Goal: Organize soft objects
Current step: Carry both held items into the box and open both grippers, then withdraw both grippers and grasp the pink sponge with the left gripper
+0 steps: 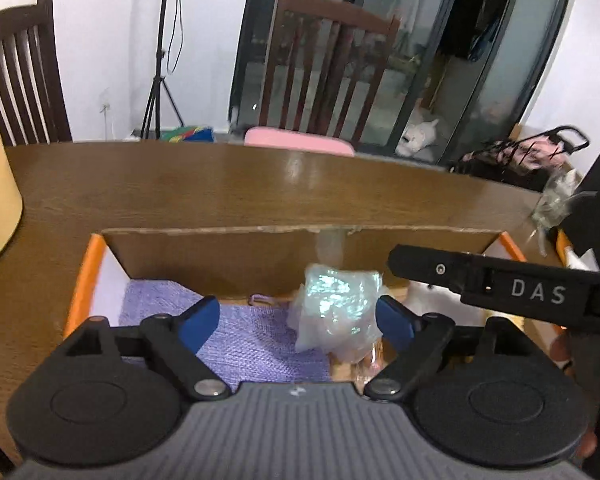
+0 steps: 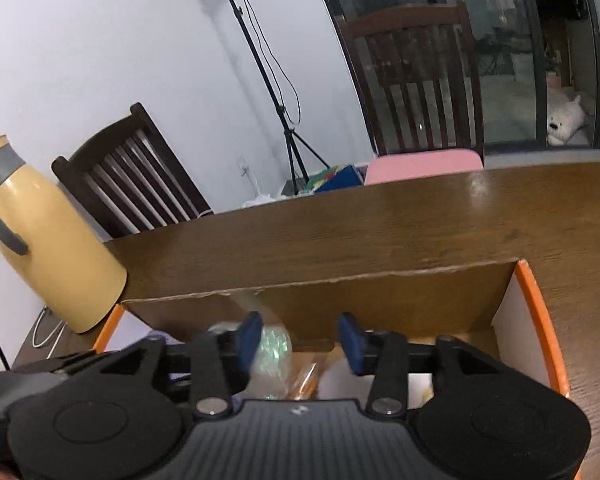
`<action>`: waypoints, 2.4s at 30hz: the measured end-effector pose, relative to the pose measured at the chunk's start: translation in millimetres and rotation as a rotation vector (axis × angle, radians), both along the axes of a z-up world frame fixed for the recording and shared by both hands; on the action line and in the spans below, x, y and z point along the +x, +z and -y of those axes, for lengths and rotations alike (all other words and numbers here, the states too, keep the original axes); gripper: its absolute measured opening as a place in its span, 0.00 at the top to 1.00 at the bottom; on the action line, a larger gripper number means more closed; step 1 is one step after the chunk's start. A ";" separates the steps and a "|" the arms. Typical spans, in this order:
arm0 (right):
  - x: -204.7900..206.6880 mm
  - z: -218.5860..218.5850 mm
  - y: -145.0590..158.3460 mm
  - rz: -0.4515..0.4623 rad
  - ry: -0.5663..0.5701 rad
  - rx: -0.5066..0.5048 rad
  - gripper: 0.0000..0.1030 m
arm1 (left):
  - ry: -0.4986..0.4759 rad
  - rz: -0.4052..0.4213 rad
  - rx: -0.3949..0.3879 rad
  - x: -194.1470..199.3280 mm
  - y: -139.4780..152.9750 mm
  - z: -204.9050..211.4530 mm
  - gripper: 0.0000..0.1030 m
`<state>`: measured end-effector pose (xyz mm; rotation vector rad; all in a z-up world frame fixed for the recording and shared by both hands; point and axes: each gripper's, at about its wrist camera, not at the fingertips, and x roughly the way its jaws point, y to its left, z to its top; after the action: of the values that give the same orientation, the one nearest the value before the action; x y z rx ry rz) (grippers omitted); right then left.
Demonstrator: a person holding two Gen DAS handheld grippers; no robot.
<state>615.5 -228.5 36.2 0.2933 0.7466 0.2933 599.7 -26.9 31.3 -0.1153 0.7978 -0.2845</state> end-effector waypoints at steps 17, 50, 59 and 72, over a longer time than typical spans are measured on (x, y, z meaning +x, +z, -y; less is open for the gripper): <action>-179.7 39.8 70.2 0.275 0.051 -0.142 0.37 | 0.054 0.309 -0.043 -187.3 63.2 -67.3 0.06; -438.4 33.8 -24.7 0.284 0.026 -0.183 0.19 | 0.139 0.419 -0.049 -434.8 -9.4 -57.7 0.01; -420.5 15.6 -38.7 0.256 0.079 -0.156 0.19 | 0.119 0.366 -0.059 -415.1 -26.5 -57.6 0.01; -390.5 -16.5 -49.4 0.220 0.149 -0.076 0.28 | 0.157 0.250 -0.124 -379.3 -50.2 -78.8 0.01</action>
<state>224.9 -212.1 -13.2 0.1303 0.5617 0.4300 220.3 51.9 -18.9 -0.2532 0.5193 -0.1949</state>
